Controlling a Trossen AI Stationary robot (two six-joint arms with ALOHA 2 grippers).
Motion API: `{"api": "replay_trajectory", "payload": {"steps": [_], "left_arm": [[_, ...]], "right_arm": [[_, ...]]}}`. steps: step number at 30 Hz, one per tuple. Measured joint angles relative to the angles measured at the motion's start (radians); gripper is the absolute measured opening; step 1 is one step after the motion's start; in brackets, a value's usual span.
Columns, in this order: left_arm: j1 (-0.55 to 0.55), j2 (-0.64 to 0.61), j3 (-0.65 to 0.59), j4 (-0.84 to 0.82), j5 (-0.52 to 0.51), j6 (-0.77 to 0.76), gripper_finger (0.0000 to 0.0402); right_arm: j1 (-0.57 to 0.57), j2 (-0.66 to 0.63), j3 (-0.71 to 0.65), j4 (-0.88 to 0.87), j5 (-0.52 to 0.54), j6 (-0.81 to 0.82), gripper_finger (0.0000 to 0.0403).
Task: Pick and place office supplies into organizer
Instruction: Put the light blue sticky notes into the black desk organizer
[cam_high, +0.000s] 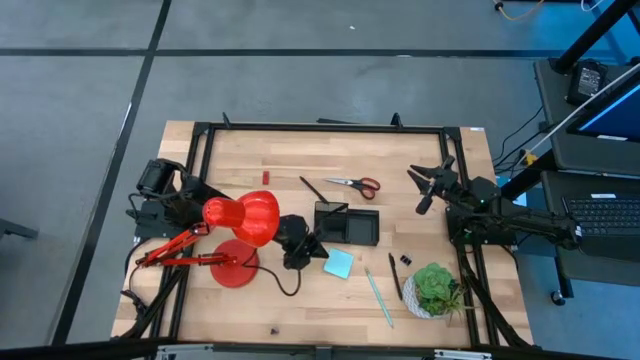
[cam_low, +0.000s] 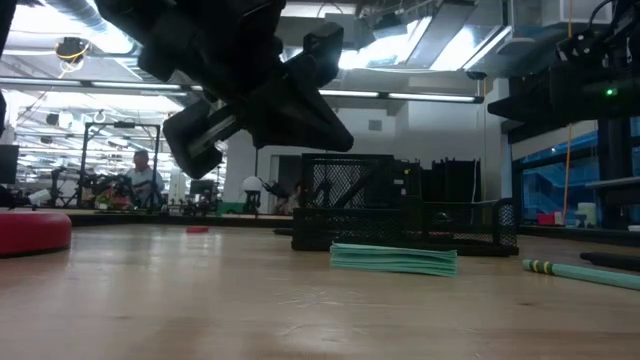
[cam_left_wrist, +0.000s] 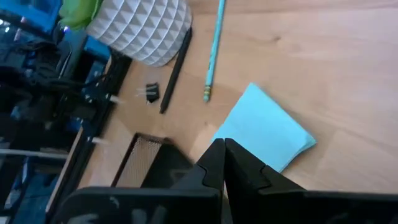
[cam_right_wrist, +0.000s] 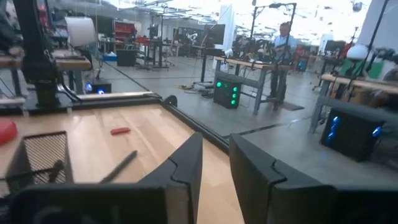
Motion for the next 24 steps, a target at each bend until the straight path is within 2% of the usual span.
{"api": "replay_trajectory", "payload": {"steps": [4, 7, 12, 24], "left_arm": [[-0.003, 0.018, 0.001, 0.001, 0.055, 0.003, 0.0001], [-0.012, 0.052, 0.001, 0.02, 0.056, 0.021, 0.0001], [-0.025, 0.113, 0.0, 0.142, 0.019, 0.009, 0.0001], [-0.025, 0.165, 0.001, 0.157, 0.022, -0.167, 0.0001]], "right_arm": [[0.0, 0.0, 0.0, 0.004, -0.008, 0.073, 0.0084], [0.0, 0.0, 0.0, 0.029, -0.008, 0.112, 0.0084], [0.0, 0.0, 0.0, 0.03, -0.008, 0.128, 0.0084], [0.0, 0.0, 0.0, 0.019, -0.014, 0.183, 0.0084]]}}
